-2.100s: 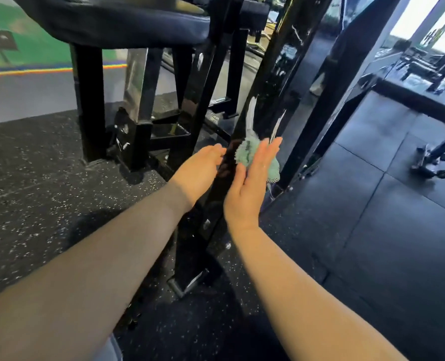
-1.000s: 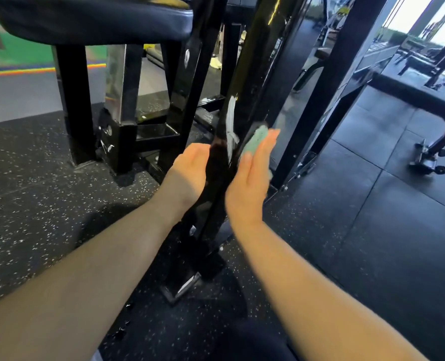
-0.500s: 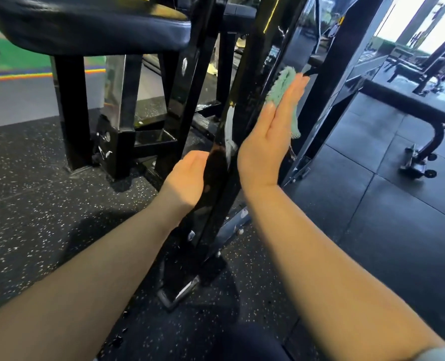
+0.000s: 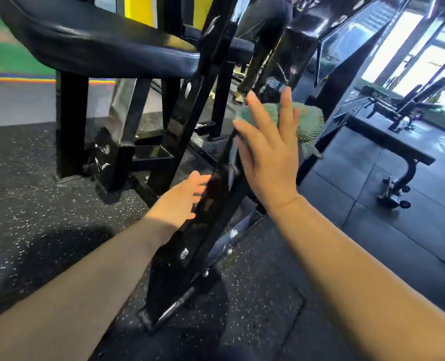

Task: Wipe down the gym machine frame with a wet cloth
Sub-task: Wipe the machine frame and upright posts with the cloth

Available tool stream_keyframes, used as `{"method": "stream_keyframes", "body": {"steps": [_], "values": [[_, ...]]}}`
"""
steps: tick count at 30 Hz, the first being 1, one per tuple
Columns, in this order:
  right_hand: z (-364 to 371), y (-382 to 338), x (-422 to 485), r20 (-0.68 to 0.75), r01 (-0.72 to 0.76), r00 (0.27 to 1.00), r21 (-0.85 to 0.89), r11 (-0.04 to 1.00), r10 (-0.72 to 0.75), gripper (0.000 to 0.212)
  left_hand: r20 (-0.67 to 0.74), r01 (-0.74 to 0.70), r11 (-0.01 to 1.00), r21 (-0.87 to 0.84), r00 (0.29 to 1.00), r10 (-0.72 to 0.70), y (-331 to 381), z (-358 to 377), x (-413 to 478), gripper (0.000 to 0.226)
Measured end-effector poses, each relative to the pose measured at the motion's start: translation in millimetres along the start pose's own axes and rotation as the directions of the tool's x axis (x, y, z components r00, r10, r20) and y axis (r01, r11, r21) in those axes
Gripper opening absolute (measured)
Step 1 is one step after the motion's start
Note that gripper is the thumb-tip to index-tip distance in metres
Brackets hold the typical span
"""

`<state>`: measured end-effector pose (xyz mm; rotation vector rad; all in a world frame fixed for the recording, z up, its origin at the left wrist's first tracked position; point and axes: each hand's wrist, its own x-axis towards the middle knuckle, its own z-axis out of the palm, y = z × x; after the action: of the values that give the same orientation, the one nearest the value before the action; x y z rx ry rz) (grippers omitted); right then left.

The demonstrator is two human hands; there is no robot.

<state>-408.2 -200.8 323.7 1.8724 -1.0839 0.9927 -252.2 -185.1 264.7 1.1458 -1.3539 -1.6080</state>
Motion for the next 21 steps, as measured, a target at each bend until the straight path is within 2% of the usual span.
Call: {"method": "stream_keyframes", "body": {"steps": [2, 4, 6, 8, 10, 12, 13, 15, 16, 17, 19, 21], "values": [[1.1, -10.7, -30.0, 0.181, 0.141, 0.977, -0.128, 0.982, -0.117, 0.029, -0.004, -0.002, 1.000, 0.002, 1.000, 0.002, -1.3, -1.9, -1.2, 0.042], [-5.2, -12.7, -50.3, 0.400, 0.346, 0.881, -0.184, 0.920, -0.252, 0.041, -0.022, -0.009, 1.000, 0.002, 1.000, 0.009, -0.2, -4.7, -4.1, 0.043], [-12.7, -1.1, -35.9, 0.479, 0.501, 0.802, -0.214, 0.839, -0.356, 0.043, -0.022, -0.011, 1.000, 0.009, 1.000, 0.011, 2.0, -7.8, -5.5, 0.046], [-18.0, 9.1, -2.3, 0.455, 0.505, 0.818, -0.275, 0.818, -0.352, 0.038, -0.009, -0.001, 1.000, 0.022, 1.000, 0.001, 1.8, -9.2, -6.3, 0.048], [-22.0, 12.7, 22.0, 0.424, 0.425, 0.869, -0.377, 0.823, -0.255, 0.037, -0.023, -0.004, 1.000, 0.016, 1.000, 0.004, 0.3, -8.3, -4.2, 0.048], [-21.3, 0.2, 11.9, 0.452, 0.420, 0.866, -0.429, 0.800, -0.212, 0.042, -0.053, 0.007, 1.000, -0.014, 0.999, -0.008, -1.6, -5.8, -2.6, 0.047], [-19.4, -8.7, -5.7, 0.529, 0.465, 0.821, -0.405, 0.787, -0.213, 0.046, -0.064, 0.010, 0.999, -0.038, 0.998, -0.012, -2.3, -4.3, -2.6, 0.047], [-17.6, -25.3, -41.0, 0.691, 0.590, 0.675, -0.298, 0.751, -0.256, 0.056, -0.087, 0.015, 0.997, -0.072, 0.996, -0.022, -1.7, -3.7, -4.0, 0.048], [-18.0, -29.2, -51.4, 0.747, 0.633, 0.605, -0.244, 0.734, -0.274, 0.059, -0.095, 0.023, 0.997, -0.075, 0.995, -0.030, -1.9, -4.0, -4.9, 0.048], [-19.5, -28.6, -51.3, 0.771, 0.653, 0.566, -0.203, 0.730, -0.292, 0.060, -0.100, 0.033, 0.997, -0.070, 0.994, -0.040, -2.4, -4.5, -4.8, 0.049], [-22.0, -19.3, -27.5, 0.734, 0.670, 0.590, -0.213, 0.711, -0.337, 0.055, -0.103, 0.053, 0.998, -0.039, 0.993, -0.057, -1.8, -5.9, -4.3, 0.051], [-25.5, -3.0, 8.7, 0.631, 0.625, 0.709, -0.356, 0.695, -0.314, 0.043, -0.095, 0.056, 0.998, -0.019, 0.994, -0.057, 2.3, -5.6, -2.3, 0.052]]}}
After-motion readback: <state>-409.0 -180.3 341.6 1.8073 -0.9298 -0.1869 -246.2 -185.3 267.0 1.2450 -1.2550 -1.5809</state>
